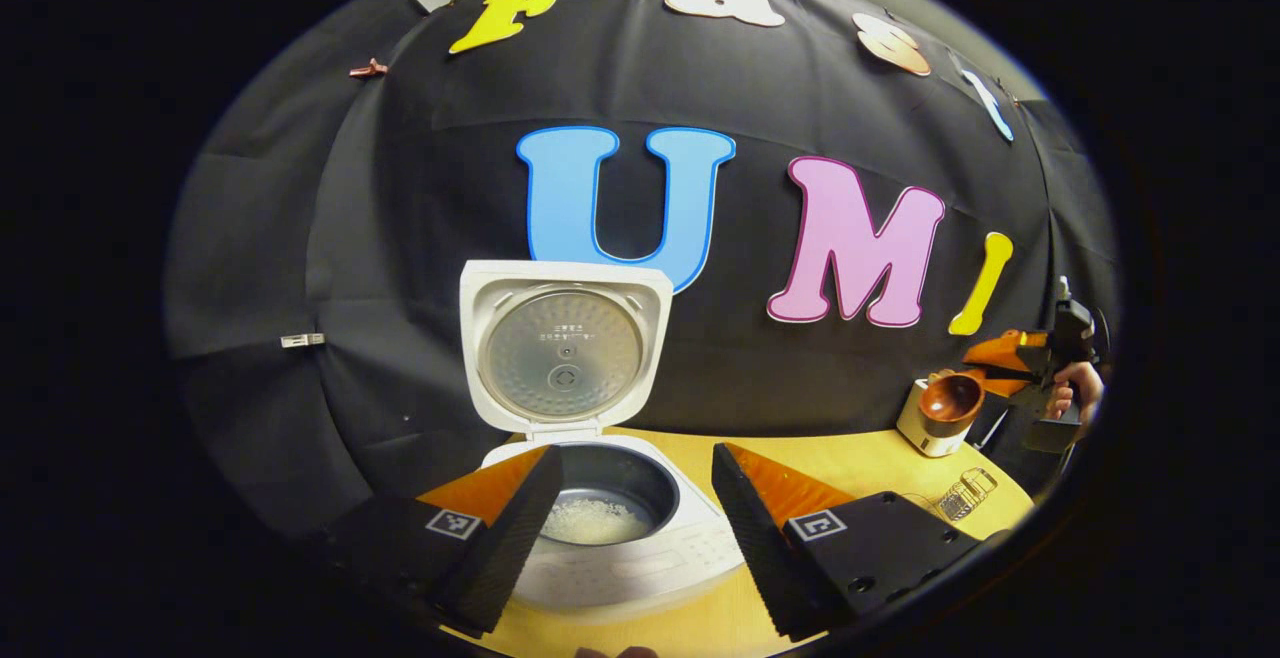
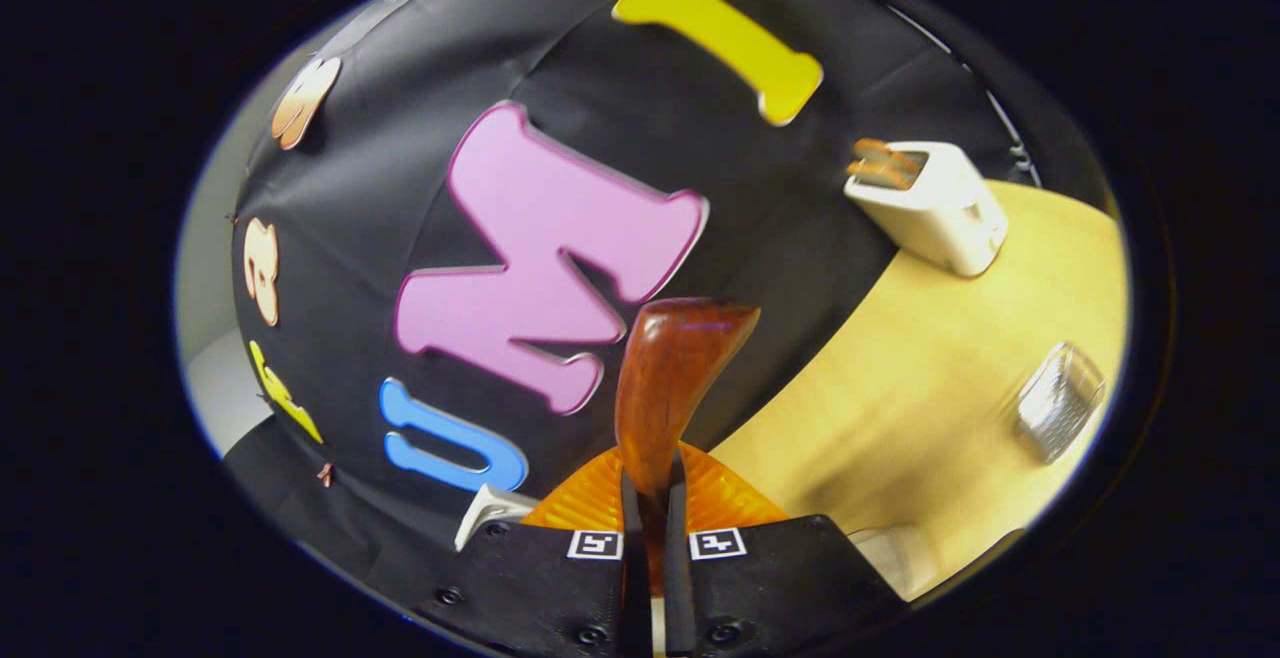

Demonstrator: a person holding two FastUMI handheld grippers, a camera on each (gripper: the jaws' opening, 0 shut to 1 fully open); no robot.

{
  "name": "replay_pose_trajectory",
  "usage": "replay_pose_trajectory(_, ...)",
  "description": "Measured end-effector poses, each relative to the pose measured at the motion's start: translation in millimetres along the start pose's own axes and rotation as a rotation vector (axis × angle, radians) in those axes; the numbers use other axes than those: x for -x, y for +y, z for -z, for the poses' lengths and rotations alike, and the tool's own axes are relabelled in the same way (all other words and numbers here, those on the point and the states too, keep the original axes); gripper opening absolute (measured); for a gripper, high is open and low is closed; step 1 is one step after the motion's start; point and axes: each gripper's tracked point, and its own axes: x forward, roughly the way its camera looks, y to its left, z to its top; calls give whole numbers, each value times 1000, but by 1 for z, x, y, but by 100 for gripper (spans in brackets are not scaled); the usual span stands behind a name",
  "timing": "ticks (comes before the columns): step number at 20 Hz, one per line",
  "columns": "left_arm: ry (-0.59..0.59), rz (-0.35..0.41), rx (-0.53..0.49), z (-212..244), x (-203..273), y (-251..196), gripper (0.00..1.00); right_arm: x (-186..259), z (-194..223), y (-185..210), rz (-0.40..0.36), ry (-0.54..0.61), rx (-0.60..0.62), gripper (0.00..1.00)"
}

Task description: Close the left gripper, press the button to open the rice cooker; take a wooden spoon from the chopstick holder with the right hand, scoop a spoonful of rice and pour it into the rice cooker, then put the wooden spoon back into the chopstick holder.

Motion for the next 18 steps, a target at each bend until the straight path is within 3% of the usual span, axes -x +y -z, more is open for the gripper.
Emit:
replay_pose_trajectory(3,6,5,4,-2,-5,-11,95,26,-46,-67,108,-62,39,10)
replay_pose_trajectory(8,17,-1,-17,-5,-11,-26,95,55,-86,-151,254,-100,131,10)
replay_pose_trajectory(13,34,-3,-31,-5,-13,-37,95,59,-83,-203,341,-72,217,9)
replay_pose_trajectory(18,48,-16,-37,-5,-11,-35,95,48,-67,-230,398,-31,322,10)
